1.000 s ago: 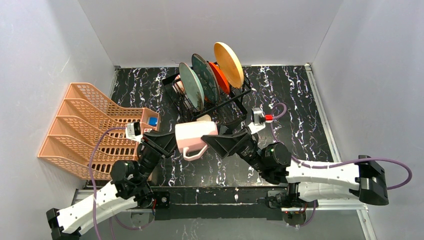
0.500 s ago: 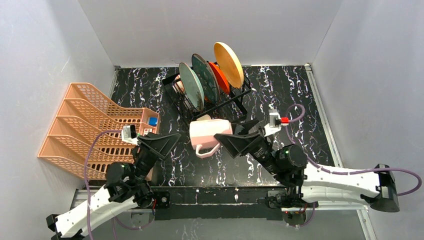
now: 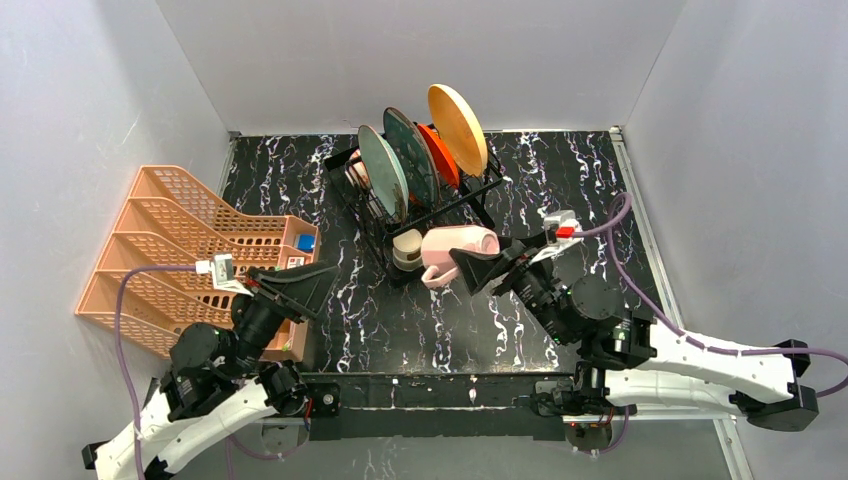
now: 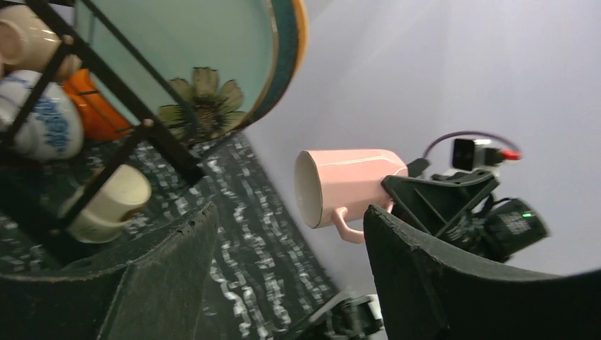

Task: Load the mixed dishes into the dish rack
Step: Pick up the cup at the center of the board, then turn the cup upside down in the dish rack.

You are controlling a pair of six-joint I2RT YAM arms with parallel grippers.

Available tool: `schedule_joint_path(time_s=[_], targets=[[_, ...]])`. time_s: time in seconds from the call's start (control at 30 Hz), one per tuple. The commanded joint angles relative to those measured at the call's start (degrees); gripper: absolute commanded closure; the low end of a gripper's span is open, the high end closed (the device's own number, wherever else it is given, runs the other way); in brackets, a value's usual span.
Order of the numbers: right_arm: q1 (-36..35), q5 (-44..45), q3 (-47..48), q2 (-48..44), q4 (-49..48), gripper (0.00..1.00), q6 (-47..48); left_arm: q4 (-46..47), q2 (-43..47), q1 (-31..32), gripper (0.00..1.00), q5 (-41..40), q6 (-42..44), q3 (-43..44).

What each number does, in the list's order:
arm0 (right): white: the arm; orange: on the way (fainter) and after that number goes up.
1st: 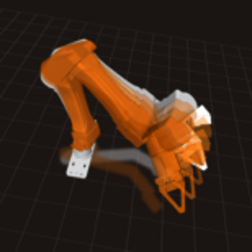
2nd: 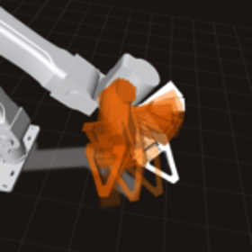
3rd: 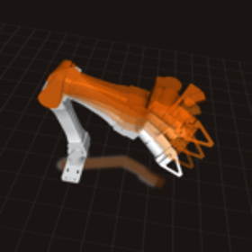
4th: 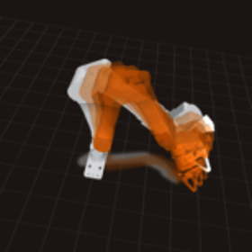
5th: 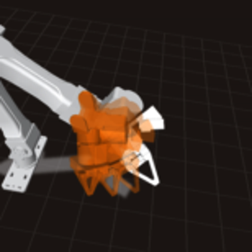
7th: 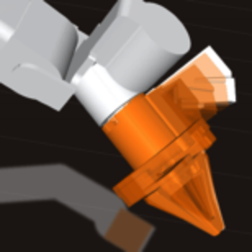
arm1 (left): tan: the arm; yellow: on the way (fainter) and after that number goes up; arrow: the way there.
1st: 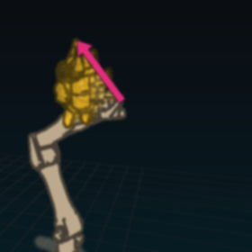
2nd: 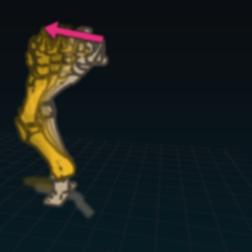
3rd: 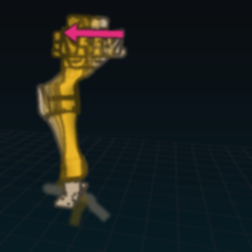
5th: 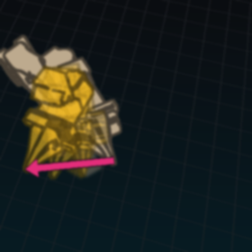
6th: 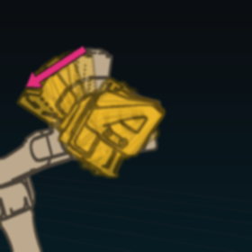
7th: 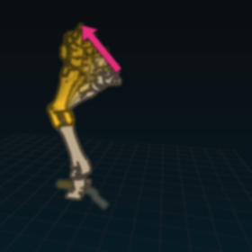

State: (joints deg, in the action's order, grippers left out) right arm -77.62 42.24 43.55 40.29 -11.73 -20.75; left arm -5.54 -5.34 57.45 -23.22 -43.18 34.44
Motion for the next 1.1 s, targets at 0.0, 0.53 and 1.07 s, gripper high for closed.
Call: schedule_joint_path(time_s=[0.0,0.53,1.07], targets=[[0.03,8.96,4.12,1.13,3.58,0.99,4.68,-11.06,-3.0,-0.02,0.27,-4.08,9.71,5.24],[13.68,4.89,3.04,13.67,1.17,0.99,4.27,-19.28,-8.32,-0.05,0.02,-8.13,20.8,9.73],[27.33,-7.15,-1.97,25.68,-18.48,0.99,3.19,-23.02,-8.64,-0.02,0.02,-12.14,24.64,6.75]])
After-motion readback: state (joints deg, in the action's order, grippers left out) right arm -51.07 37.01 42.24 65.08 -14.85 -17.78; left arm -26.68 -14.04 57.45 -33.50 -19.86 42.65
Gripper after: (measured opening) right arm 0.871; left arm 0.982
